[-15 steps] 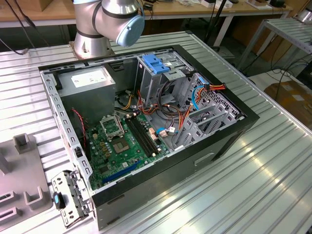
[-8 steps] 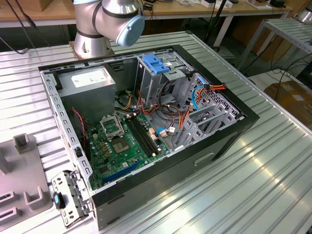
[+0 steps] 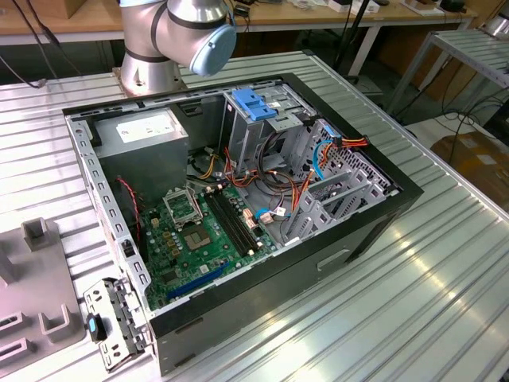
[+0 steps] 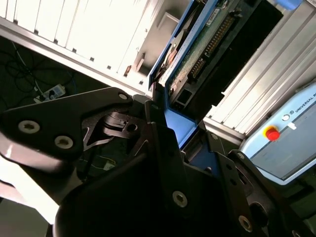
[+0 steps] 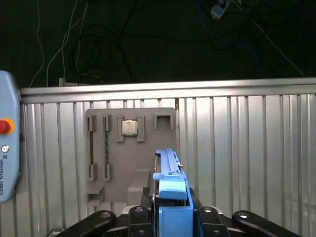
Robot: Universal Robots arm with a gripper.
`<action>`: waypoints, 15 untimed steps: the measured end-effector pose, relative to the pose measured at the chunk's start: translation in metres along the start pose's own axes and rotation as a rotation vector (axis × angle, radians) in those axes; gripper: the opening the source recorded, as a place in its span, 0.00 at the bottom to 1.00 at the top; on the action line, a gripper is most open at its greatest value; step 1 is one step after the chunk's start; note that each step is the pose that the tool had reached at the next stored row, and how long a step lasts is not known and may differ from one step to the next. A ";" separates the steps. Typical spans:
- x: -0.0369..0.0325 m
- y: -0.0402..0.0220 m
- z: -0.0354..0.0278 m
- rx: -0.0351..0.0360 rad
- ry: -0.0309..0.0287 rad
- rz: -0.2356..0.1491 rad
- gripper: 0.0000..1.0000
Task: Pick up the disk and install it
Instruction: 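Pick up the disk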
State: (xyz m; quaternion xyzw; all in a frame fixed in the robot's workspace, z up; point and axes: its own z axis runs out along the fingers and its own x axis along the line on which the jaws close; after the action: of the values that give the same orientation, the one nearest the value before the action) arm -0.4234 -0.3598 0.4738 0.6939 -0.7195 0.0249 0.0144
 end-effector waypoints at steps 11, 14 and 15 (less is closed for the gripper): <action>-0.0004 -0.0097 0.0001 -0.0008 0.0000 0.000 0.37; -0.0005 -0.0130 0.0002 -0.0010 0.0001 0.000 0.37; -0.0005 -0.0139 0.0001 -0.0011 0.0000 0.000 0.37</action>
State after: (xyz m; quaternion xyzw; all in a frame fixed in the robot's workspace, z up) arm -0.4094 -0.3598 0.4738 0.6939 -0.7195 0.0245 0.0148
